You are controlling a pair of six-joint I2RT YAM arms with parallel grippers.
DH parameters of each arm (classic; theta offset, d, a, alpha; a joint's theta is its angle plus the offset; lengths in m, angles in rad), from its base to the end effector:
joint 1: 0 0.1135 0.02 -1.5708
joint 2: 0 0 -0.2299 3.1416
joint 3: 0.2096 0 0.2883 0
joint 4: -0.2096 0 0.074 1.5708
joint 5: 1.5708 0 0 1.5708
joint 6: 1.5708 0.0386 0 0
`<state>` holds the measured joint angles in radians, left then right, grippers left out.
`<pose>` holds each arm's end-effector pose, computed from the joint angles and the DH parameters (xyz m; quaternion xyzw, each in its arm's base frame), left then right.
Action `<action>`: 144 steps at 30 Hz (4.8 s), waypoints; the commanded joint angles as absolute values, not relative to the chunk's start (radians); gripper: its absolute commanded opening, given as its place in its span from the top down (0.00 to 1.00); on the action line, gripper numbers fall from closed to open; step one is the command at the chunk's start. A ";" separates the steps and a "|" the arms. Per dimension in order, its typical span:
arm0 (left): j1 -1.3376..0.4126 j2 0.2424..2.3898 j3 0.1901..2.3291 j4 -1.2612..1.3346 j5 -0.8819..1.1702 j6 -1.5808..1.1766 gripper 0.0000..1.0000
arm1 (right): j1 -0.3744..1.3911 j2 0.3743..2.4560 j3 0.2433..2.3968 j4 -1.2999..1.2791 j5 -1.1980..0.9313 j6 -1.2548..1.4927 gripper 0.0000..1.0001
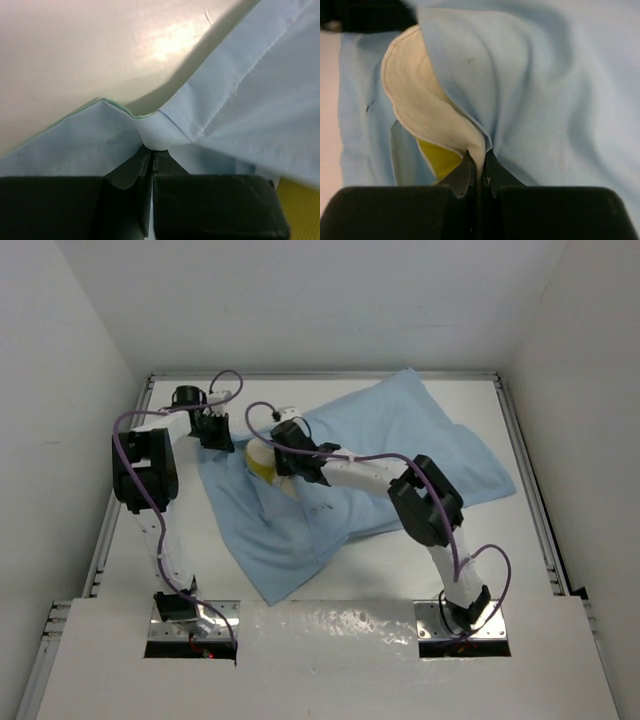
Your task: Put the pillow into the pillowcase
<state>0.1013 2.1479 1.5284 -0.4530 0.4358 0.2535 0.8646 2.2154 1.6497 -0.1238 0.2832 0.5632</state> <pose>0.4612 0.0305 0.0955 0.1251 0.9394 -0.1637 0.2739 0.3418 0.3841 0.1261 -0.0749 0.8943 0.1800 0.4027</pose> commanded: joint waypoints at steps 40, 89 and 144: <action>0.133 1.789 1.822 -0.853 0.778 0.512 1.00 | 0.805 1.832 1.640 -0.206 0.131 0.313 0.81; 0.160 1.782 1.801 -0.919 0.772 0.548 1.00 | 0.871 2.077 1.709 -0.146 -0.362 0.416 0.53; 0.146 1.667 1.738 -0.909 0.350 0.812 0.32 | 0.189 1.664 1.580 -0.703 0.112 0.515 0.79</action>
<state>0.2131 1.9526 1.9152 -0.8433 0.3016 0.5724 0.3405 1.8130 1.7294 -0.6109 0.0414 0.5240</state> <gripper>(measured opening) 0.704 0.324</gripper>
